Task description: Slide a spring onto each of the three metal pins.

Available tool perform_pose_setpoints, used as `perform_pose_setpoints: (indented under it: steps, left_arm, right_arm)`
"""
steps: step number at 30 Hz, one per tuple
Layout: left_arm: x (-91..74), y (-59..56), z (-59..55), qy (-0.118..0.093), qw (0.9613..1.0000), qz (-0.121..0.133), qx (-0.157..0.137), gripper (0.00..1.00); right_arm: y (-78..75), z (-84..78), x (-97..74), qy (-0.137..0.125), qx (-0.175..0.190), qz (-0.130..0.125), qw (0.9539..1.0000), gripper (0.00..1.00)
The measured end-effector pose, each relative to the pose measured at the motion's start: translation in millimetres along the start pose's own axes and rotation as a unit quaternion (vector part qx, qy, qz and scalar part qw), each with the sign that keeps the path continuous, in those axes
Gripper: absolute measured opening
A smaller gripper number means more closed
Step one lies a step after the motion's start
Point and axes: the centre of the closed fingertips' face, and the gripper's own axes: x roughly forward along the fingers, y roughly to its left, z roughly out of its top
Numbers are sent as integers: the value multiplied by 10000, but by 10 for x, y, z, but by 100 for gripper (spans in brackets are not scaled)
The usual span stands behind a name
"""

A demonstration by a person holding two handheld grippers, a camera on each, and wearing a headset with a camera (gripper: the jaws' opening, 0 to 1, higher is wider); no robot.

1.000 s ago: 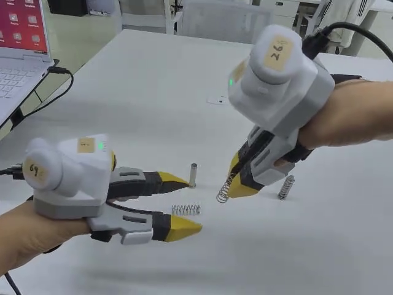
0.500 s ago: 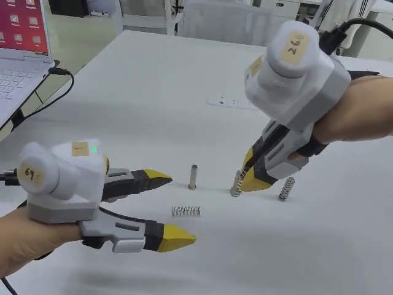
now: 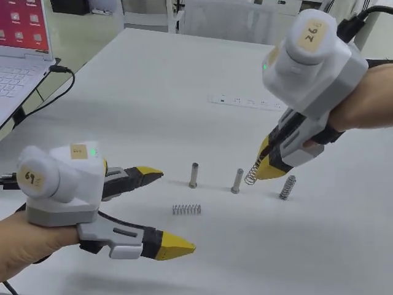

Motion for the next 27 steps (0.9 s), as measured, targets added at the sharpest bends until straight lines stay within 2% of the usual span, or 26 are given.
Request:
perform_pose_setpoints:
  steps: [12,16,19,27]
  left_arm:
    - [2,19,-51,38,9999,87,-48,92]
    - [-1,37,-60,33,9999,120,-67,93]
    - [-8,61,-56,2,9998,162,-87,94]
    - [-42,118,-83,7,9995,291,-117,95]
  right_arm:
    - [-266,-33,14,98,125,-135,9998,8]
    - [-362,-37,51,165,151,-161,9996,8]
    - [-508,-21,90,198,174,-178,9995,8]
    - [-645,-33,174,347,212,-223,9989,8]
